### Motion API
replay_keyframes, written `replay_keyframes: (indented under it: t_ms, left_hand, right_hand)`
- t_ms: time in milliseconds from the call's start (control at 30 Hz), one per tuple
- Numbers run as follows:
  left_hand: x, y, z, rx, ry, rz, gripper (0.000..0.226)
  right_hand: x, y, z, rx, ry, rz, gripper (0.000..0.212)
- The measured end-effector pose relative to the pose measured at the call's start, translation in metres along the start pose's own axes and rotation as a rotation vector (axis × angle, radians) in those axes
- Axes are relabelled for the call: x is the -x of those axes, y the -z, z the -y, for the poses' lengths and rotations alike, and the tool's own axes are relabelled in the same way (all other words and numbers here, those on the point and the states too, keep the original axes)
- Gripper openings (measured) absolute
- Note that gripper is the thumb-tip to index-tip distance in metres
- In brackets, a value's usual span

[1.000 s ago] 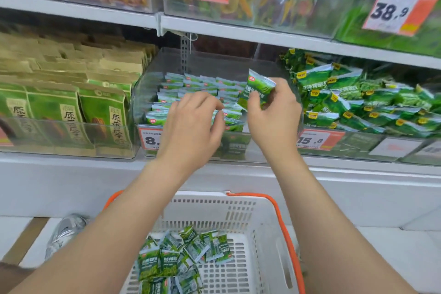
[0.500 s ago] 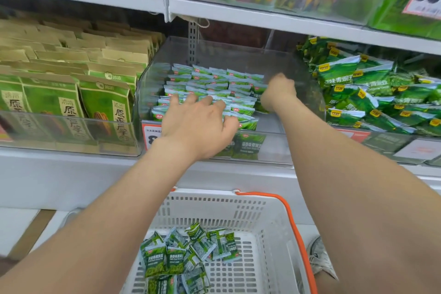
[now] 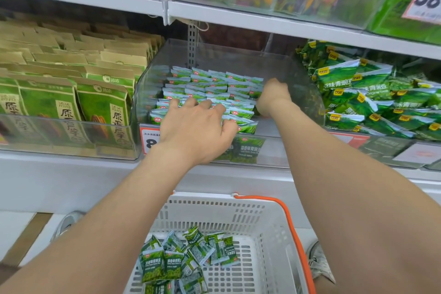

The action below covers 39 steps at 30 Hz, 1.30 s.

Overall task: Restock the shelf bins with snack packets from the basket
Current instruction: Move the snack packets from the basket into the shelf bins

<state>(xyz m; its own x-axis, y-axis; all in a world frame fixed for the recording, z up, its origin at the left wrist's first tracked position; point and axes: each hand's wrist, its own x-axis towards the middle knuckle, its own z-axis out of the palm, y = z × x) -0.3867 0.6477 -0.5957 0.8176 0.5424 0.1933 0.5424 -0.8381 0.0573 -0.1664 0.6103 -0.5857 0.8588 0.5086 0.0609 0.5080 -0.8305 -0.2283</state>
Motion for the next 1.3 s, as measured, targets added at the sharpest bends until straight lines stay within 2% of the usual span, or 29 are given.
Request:
replay_keyframes:
  t_ms: [133,200,233,300,367,400,467,533,600,633,700,733,833,933,1033,1133,1200,1300]
  left_hand:
    - [0.002,0.001,0.003,0.101,-0.016,-0.034,0.066]
    - [0.004,0.001,0.006,0.142,-0.038,-0.08,0.058]
    - [0.005,0.001,0.006,0.159,-0.047,-0.114,0.054]
    - [0.007,-0.001,0.007,0.186,-0.065,-0.198,0.048]
    - [0.008,-0.003,0.007,0.211,-0.081,-0.292,0.042]
    - [0.009,-0.003,0.006,0.211,-0.099,-0.358,0.039]
    - [0.015,-0.005,0.0,0.187,-0.156,-0.533,0.029]
    - [0.029,-0.01,-0.014,0.22,-0.242,-0.729,0.014]
    - [0.049,-0.025,-0.03,0.285,-0.269,-0.849,0.007]
    - [0.058,-0.037,-0.035,0.318,-0.262,-0.836,0.007]
    - [0.075,-0.067,-0.035,0.383,-0.246,-0.685,0.004]
    - [0.081,-0.082,-0.033,0.403,-0.24,-0.554,0.005]
    - [0.096,-0.119,-0.026,0.32,-0.238,-0.019,0.01]
    - [0.106,-0.149,-0.021,0.232,-0.243,0.297,0.02]
    - [0.118,-0.176,-0.012,0.179,-0.204,0.473,0.023]
    - [0.13,-0.203,0.001,0.151,-0.164,0.578,0.022]
    - [0.135,-0.216,0.009,0.163,-0.141,0.64,0.021]
    - [0.14,-0.229,0.016,0.195,-0.115,0.721,0.023]
  right_hand:
    - [0.014,0.009,-0.008,-0.079,0.019,0.216,0.035]
    - [0.028,0.017,-0.013,-0.135,0.057,0.273,0.015]
    - [0.036,0.022,-0.015,-0.158,0.071,0.247,0.009]
    - [0.054,0.028,-0.018,-0.184,0.11,0.137,0.026]
    - [0.076,0.03,-0.021,-0.303,0.157,-0.052,0.015]
    - [0.088,0.029,-0.024,-0.361,0.205,-0.184,0.021]
    - [0.116,0.02,-0.03,-0.433,0.37,-0.465,0.031]
    - [0.147,0.009,-0.036,-0.53,0.582,-0.683,0.021]
    - [0.172,-0.012,-0.044,-0.513,0.712,-0.766,0.015]
    - [0.181,-0.026,-0.05,-0.498,0.737,-0.753,0.014]
    - [0.192,-0.059,-0.066,-0.465,0.732,-0.632,0.015]
    - [0.195,-0.074,-0.075,-0.424,0.71,-0.544,0.016]
    - [0.202,-0.117,-0.106,-0.204,0.619,-0.147,0.022]
    - [0.209,-0.154,-0.129,0.001,0.518,0.232,0.016]
    - [0.211,-0.189,-0.144,0.126,0.346,0.56,0.012]
    - [0.219,-0.225,-0.155,0.303,0.313,0.846,0.005]
    - [0.222,-0.245,-0.156,0.305,0.305,0.885,0.019]
    - [0.221,-0.272,-0.149,0.069,0.242,0.799,0.04]
